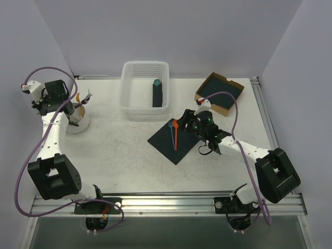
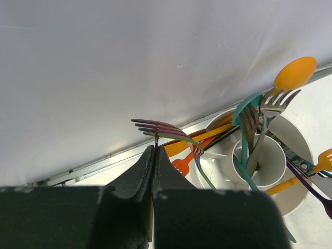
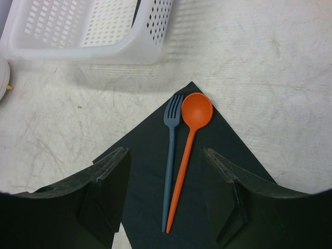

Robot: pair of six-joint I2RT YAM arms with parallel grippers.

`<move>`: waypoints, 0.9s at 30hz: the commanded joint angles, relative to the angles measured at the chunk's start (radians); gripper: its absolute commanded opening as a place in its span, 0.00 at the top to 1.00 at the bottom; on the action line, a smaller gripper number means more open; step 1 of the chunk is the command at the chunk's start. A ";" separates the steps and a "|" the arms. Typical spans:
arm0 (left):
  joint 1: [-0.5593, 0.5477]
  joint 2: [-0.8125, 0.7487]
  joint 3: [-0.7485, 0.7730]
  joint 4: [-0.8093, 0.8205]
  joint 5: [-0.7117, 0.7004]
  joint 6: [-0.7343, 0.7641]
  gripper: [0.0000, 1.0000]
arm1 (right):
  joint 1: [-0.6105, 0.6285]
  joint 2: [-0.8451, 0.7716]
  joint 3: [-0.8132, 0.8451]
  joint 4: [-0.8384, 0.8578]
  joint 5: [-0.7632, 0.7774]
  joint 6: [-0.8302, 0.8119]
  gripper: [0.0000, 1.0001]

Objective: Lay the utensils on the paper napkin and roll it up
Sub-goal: Pick up the utensils from the container.

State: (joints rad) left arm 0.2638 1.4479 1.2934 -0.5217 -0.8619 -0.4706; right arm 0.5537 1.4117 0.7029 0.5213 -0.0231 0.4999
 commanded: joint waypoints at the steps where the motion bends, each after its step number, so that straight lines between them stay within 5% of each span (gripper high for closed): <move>1: 0.005 0.017 0.093 -0.041 0.034 -0.008 0.98 | -0.017 0.023 0.015 0.042 -0.029 0.006 0.44; 13: -0.018 0.095 0.076 -0.103 0.037 -0.002 0.98 | -0.017 0.039 0.014 0.138 -0.233 -0.034 0.42; 27: -0.018 0.048 0.058 -0.167 0.373 0.085 0.98 | -0.009 0.067 0.020 0.184 -0.314 -0.047 0.42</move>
State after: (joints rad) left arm 0.2501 1.5414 1.3468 -0.6548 -0.5861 -0.4156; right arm 0.5381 1.4708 0.7029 0.6456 -0.2977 0.4690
